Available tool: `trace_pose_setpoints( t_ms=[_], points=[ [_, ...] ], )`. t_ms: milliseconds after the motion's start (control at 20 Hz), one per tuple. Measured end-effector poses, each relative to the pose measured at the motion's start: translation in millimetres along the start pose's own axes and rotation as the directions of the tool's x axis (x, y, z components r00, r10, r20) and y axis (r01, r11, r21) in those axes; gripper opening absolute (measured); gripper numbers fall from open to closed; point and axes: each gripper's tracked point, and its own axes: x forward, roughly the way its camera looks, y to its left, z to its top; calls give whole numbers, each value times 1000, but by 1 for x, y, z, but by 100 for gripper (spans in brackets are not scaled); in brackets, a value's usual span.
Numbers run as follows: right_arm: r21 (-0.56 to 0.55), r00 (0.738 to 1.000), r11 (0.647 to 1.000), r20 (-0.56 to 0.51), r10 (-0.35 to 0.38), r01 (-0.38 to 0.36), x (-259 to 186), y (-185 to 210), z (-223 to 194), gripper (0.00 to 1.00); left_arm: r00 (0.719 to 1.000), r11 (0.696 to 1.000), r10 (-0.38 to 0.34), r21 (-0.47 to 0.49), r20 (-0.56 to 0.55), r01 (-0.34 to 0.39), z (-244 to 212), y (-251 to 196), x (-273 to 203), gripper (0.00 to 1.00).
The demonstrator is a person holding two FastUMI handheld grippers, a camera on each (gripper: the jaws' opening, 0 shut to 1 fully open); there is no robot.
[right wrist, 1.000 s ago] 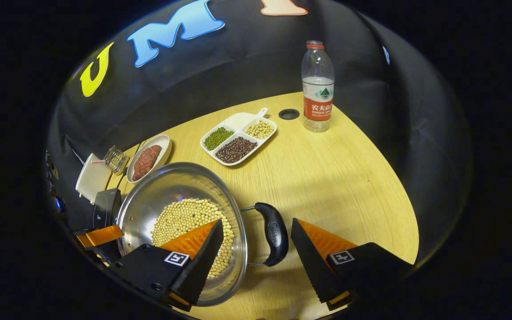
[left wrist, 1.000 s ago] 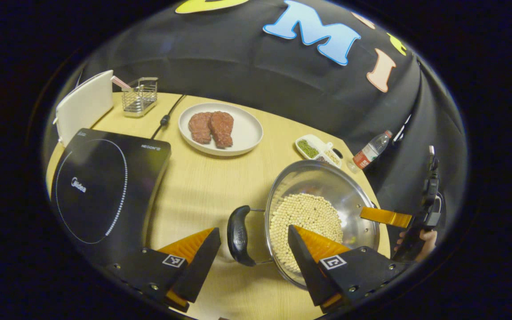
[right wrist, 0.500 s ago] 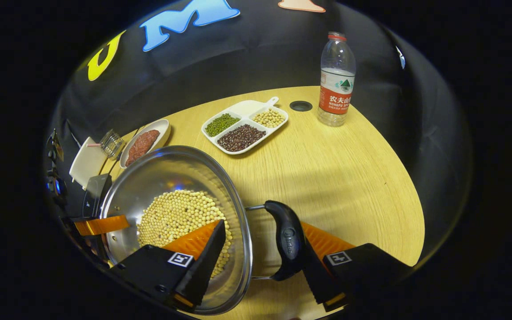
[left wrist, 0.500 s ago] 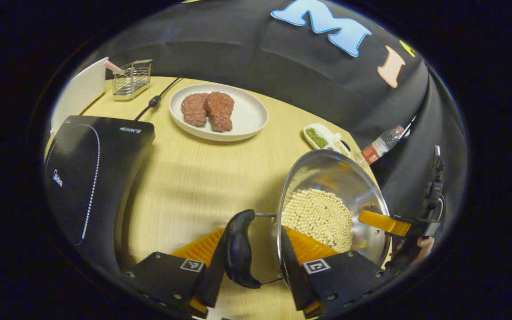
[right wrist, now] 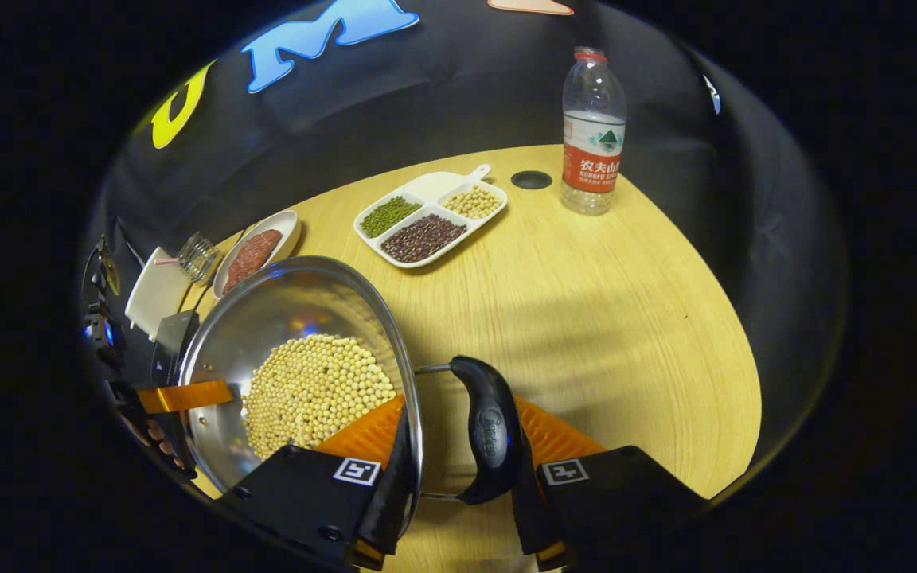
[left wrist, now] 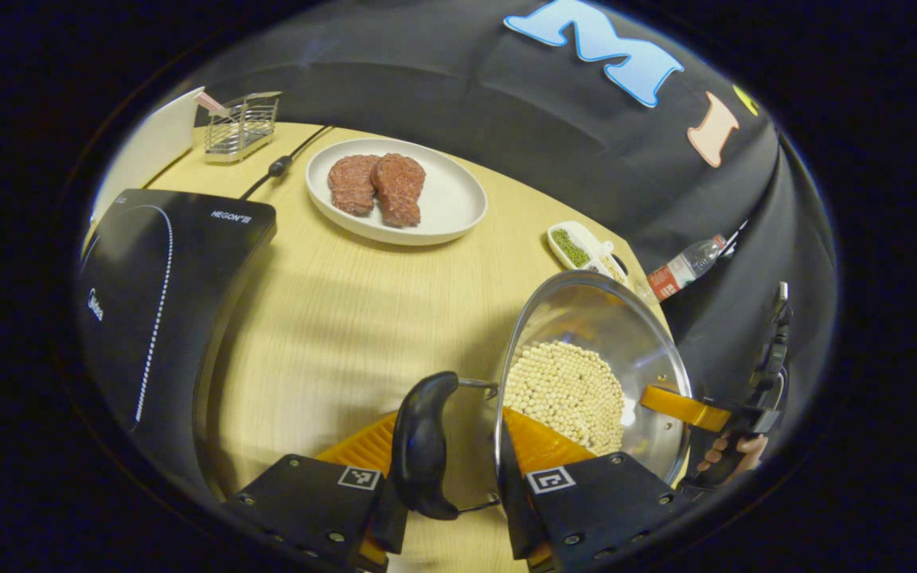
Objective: First push the handle of the pot to place it horizontally, then grasp the pot with both hands and set it on the induction cooktop.
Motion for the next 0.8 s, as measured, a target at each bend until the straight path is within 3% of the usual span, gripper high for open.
trace_pose_setpoints(
  t_ms=[100,150,450,700,750,800],
  points=[
    [-10,1000,1000,-7,-4,4,-1,2,-3,52,1000,1000,11,-6,-19,-11,-3,0,1,55],
    [-12,1000,1000,-7,-8,8,-4,3,-5,51,1000,1000,11,-4,-17,-11,-3,1,-4,51],
    [10,1000,1000,-7,-2,2,-40,32,-26,51,1000,1000,4,15,14,-4,14,4,-9,55],
    [13,1000,1000,4,5,-5,-76,69,-48,51,1000,1000,-9,10,28,9,12,0,2,46],
    [11,1000,1000,7,4,-4,-82,78,-52,51,999,1000,-12,8,30,12,12,1,3,54],
    [13,1000,1000,6,4,-5,-88,87,-55,51,999,1000,-13,6,31,13,12,1,3,55]
  ],
)
